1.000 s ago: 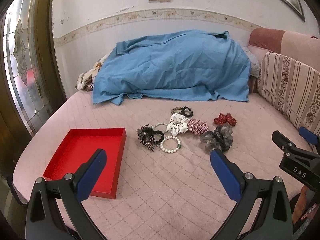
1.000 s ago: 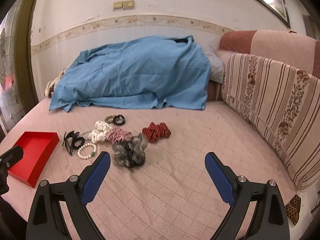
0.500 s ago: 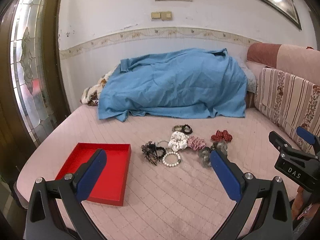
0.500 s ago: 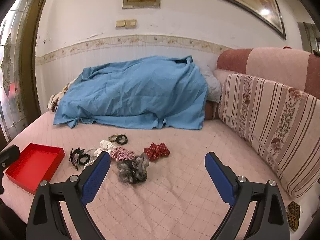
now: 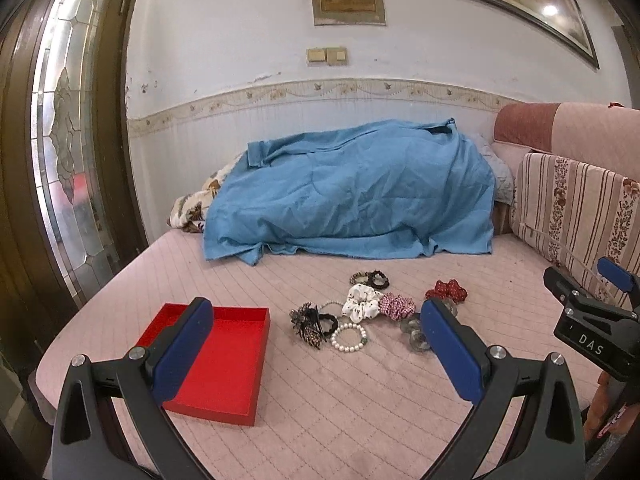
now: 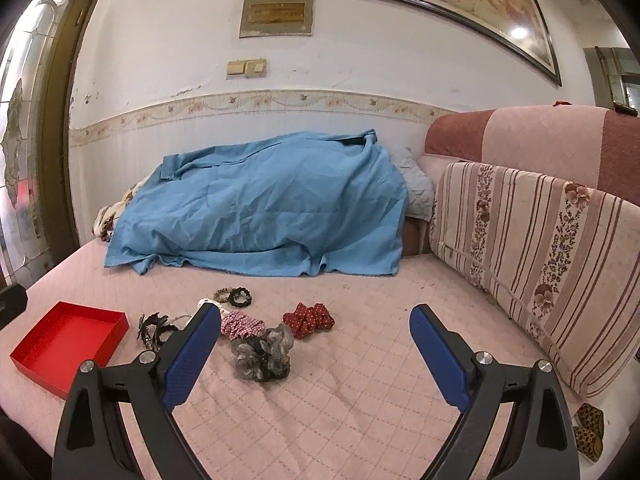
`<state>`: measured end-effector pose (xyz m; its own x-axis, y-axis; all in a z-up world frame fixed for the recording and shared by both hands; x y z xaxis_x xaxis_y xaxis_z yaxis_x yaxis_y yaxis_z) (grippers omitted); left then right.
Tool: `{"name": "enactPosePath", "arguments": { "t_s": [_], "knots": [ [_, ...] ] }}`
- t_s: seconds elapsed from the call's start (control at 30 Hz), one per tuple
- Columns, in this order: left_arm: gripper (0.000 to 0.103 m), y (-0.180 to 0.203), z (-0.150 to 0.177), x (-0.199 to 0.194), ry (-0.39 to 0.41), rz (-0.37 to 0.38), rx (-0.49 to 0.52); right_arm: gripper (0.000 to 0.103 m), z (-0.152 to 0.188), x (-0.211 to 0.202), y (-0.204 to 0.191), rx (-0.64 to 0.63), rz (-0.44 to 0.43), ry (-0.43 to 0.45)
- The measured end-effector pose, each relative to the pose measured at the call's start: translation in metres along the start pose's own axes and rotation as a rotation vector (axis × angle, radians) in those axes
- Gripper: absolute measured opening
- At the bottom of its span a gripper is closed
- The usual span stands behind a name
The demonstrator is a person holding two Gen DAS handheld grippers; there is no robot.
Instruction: Organize jewelry
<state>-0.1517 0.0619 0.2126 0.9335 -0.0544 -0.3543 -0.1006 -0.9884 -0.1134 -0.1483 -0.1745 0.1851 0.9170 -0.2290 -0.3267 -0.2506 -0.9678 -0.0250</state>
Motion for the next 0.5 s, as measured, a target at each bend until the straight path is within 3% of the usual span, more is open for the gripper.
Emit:
{"name": "enactPosePath", "arguments": {
  "t_s": [0.23,0.5],
  "knots": [
    [0.103,0.004,0.009,0.01,-0.021,-0.007,0.034,0.097,0.005,-0.002,-0.001,-0.046,0.033,0.042],
    [0.103,0.009,0.025,0.036,-0.101,0.025,0.027,0.097,0.013,0.01,-0.002,-0.057,0.017,0.008]
  ]
}}
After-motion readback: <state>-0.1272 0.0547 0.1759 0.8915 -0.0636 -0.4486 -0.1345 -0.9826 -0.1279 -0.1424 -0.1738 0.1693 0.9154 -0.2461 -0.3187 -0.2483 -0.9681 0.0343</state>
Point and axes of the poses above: each gripper's, at about its wrist camera, not at the fingertips, and x roughly the way its jaws point, y to its right, z to its underside, the point moved 7 cm from there along x, roughly the way its jaws point, and after that the axes turned 3 degrees about x, right-handed, at the moved point
